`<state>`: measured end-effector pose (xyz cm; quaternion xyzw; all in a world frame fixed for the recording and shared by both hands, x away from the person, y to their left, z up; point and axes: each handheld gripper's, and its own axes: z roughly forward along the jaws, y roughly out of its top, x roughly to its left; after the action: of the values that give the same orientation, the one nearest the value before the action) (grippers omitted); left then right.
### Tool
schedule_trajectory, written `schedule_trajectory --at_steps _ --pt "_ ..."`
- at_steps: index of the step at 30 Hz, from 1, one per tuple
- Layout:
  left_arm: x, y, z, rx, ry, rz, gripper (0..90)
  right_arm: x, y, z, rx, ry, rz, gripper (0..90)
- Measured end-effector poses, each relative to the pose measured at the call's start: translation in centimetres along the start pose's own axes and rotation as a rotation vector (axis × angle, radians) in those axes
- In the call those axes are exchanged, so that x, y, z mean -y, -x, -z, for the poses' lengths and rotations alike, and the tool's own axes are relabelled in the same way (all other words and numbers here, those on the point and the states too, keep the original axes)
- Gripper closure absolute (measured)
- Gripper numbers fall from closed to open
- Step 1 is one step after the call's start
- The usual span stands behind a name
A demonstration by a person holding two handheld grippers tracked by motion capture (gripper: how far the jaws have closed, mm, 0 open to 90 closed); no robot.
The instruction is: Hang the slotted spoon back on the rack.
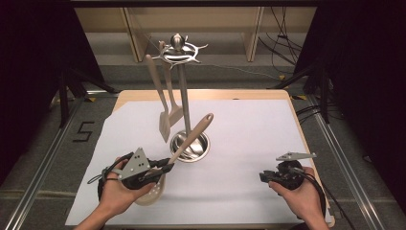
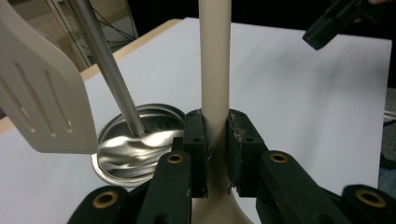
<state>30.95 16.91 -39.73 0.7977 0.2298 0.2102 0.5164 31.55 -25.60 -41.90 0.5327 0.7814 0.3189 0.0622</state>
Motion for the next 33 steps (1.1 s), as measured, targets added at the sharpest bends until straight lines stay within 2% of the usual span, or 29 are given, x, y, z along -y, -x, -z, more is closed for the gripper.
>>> schedule_trajectory --at_steps 1,3,4,5,6,7,14,16,21,22,24,26,28,29,30,32,33 --pt "-0.1 0.0 0.1 -0.007 0.017 0.009 78.6 0.0 0.0 0.0 0.000 -0.001 0.000 74.1" --pt "-0.3 -0.1 0.5 -0.017 0.029 -0.006 78.6 0.0 0.0 0.0 -0.013 -0.007 0.000 74.1" --pt "-0.3 0.0 0.7 -0.022 0.044 0.001 78.6 0.0 -0.1 -0.1 0.005 -0.002 -0.002 74.1" --pt "-0.4 0.0 0.8 -0.032 0.050 0.002 78.6 0.0 -0.1 -0.1 0.000 -0.002 -0.001 74.1" --pt "-0.5 0.0 0.9 -0.036 0.059 0.005 78.6 0.0 0.0 -0.2 0.006 0.007 0.008 74.1" --pt "-0.5 0.0 1.1 -0.045 0.069 0.005 78.6 -0.1 0.1 -0.3 0.014 0.025 0.040 74.1" --pt "-0.8 -0.1 1.6 -0.084 0.105 0.027 78.6 -0.1 0.0 -0.3 0.017 0.021 0.030 74.1" --pt "-0.8 -0.1 1.7 -0.093 0.114 0.033 78.6 -0.2 -0.1 -0.3 0.008 0.002 0.009 74.1" --pt "-0.9 -0.3 1.9 -0.105 0.139 0.044 78.6 -0.2 -0.1 -0.4 0.020 0.012 0.016 74.1" --pt "-0.9 -0.3 2.0 -0.106 0.151 0.049 78.6 -0.2 0.3 -0.4 0.023 0.020 0.057 74.2" --pt "-1.1 -0.3 2.1 -0.113 0.157 0.049 78.5 -0.2 0.5 -0.5 0.029 0.031 0.084 74.2" --pt "-1.2 -0.3 2.3 -0.123 0.168 0.056 78.5 -0.2 0.1 -0.2 0.020 -0.004 0.034 74.2" --pt "-1.3 -0.3 2.4 -0.127 0.177 0.059 78.6 -0.2 0.5 -0.5 0.026 0.031 0.083 74.2" --pt "-1.3 -0.3 2.5 -0.133 0.177 0.057 78.6 -0.2 0.4 -0.5 0.027 0.030 0.080 74.2" --pt "-1.3 -0.2 2.5 -0.133 0.174 0.073 78.5 -0.2 0.3 -0.4 0.022 0.023 0.064 74.2" --pt "-1.3 -0.3 2.6 -0.133 0.178 0.077 78.5 -0.2 0.4 -0.5 0.022 0.021 0.066 74.2" --pt "-1.4 -0.4 2.6 -0.134 0.187 0.061 78.5 -0.2 0.2 -0.3 0.023 -0.003 0.040 74.2"
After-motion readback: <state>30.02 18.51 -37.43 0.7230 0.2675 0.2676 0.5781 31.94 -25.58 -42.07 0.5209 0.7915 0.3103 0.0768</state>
